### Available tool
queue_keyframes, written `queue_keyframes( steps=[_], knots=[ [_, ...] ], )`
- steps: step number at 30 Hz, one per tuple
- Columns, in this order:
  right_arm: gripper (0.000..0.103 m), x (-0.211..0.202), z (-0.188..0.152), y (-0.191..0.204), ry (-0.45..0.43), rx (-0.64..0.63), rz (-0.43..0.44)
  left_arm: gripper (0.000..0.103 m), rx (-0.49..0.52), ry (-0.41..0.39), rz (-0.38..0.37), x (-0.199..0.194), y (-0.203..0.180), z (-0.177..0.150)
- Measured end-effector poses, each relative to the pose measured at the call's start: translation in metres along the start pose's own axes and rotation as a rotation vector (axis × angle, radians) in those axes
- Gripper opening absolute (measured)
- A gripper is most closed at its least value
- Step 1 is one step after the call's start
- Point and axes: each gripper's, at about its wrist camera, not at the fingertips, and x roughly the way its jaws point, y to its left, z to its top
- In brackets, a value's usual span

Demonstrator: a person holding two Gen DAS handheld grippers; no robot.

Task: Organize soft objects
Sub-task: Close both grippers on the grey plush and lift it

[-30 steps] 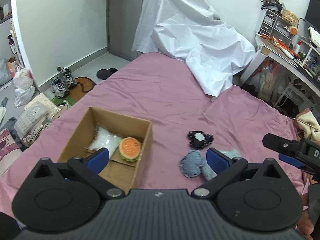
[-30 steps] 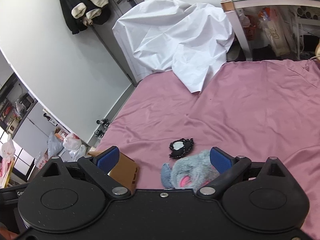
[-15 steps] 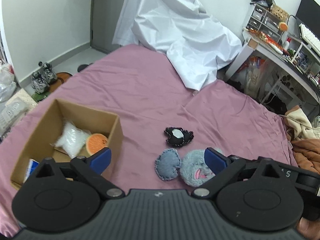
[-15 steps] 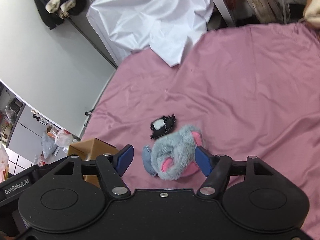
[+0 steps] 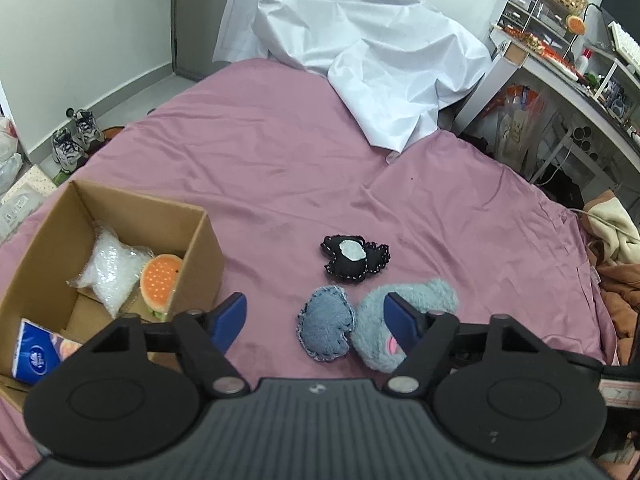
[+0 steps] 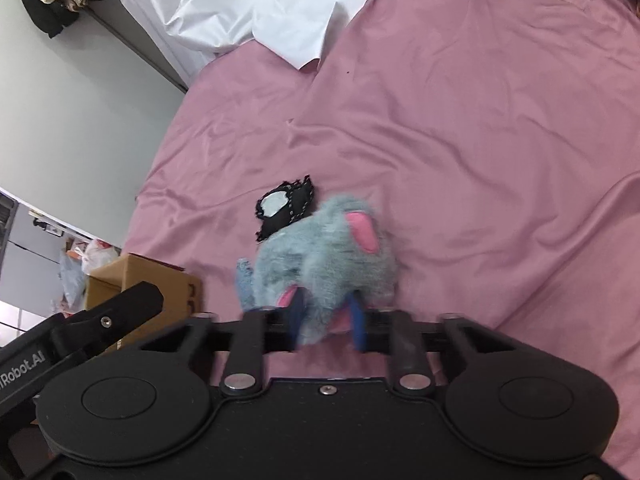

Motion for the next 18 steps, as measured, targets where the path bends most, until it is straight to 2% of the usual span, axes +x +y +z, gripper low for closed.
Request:
queue_keyframes(
  steps=[2, 5, 9, 11, 18],
  knots=[
    [0.012, -0.002, 0.0, 0.0, -0.015, 0.0, 0.008, 0.072, 0.012, 0.01, -0.004, 0.005, -0.003, 0.0],
    [0.008, -0.006, 0.001, -0.001, -0.037, 0.003, 0.016, 0.071, 0.027, 0.025, -0.014, 0.013, -0.008, 0.001],
    [0.008, -0.007, 0.004, -0.005, -0.045, 0.021, 0.013, 0.062, 0.053, 0.045, -0.023, 0.025, -0.017, 0.002],
    [0.007, -0.007, 0.004, -0.006, -0.048, 0.026, 0.012, 0.051, 0.06, 0.066, -0.036, 0.032, -0.021, 0.004],
    [0.007, -0.009, 0.011, -0.024, -0.048, 0.12, 0.048, 0.041, 0.084, 0.093, -0.091, 0.043, -0.033, 0.009]
  ],
)
